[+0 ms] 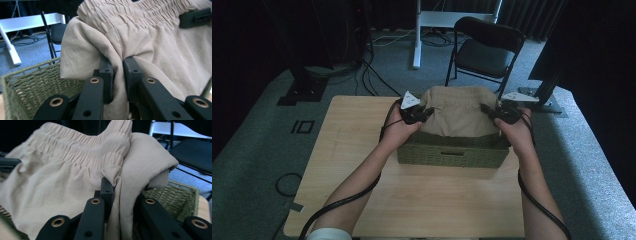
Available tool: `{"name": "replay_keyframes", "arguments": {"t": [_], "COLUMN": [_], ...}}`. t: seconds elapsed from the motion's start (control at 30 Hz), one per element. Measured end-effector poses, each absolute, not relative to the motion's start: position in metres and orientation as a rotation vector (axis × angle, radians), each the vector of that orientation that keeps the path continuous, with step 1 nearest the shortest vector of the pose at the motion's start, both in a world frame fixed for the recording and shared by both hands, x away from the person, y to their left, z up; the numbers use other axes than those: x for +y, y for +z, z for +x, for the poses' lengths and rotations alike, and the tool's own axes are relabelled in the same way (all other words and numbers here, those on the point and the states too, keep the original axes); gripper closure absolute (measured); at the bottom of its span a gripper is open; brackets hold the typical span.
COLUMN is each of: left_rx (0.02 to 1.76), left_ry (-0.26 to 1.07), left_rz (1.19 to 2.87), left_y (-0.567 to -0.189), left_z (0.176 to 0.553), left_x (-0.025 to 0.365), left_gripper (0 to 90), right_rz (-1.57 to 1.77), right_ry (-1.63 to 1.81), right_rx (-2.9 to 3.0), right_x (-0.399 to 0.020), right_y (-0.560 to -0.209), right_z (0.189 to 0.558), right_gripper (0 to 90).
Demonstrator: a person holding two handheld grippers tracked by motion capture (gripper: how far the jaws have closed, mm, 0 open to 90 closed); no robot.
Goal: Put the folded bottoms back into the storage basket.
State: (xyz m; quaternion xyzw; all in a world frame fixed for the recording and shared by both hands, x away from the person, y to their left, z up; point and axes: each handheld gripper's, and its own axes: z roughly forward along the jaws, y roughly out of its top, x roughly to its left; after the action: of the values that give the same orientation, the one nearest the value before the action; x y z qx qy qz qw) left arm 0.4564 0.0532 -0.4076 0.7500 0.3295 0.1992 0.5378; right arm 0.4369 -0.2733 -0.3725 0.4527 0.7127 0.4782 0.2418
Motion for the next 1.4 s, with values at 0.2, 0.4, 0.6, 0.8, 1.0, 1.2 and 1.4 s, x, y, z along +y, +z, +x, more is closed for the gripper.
{"name": "replay_keyframes", "arguments": {"t": [0.2,0.4,0.6,0.8,1.0,1.2,1.4], "left_rx": [0.835,0.885,0.961,1.025,1.048,1.069,1.085], "left_ry": [0.478,0.477,0.448,0.433,0.425,0.383,0.399], "left_rz": [1.788,1.780,1.811,1.904,1.930,1.954,1.987], "left_y": [-0.424,-0.437,-0.455,-0.476,-0.486,-0.492,-0.498], "left_z": [0.474,0.485,0.496,0.502,0.504,0.508,0.509], "left_x": [0.048,0.041,0.038,0.035,0.035,0.034,0.029], "left_gripper": [80.6,80.7,80.8,80.7,80.6,80.5,80.3], "right_rz": [1.298,1.345,1.393,1.444,1.489,1.533,1.573], "right_ry": [1.297,1.276,1.223,1.153,1.105,1.060,1.032], "right_rx": [1.956,1.959,1.990,2.040,2.080,2.107,2.115], "right_x": [-0.275,-0.275,-0.272,-0.266,-0.262,-0.261,-0.261], "right_y": [-0.394,-0.412,-0.435,-0.458,-0.474,-0.486,-0.494], "right_z": [0.457,0.474,0.490,0.500,0.510,0.517,0.521], "right_gripper": [80.1,80.1,80.1,80.1,80.0,79.8,79.6]}}
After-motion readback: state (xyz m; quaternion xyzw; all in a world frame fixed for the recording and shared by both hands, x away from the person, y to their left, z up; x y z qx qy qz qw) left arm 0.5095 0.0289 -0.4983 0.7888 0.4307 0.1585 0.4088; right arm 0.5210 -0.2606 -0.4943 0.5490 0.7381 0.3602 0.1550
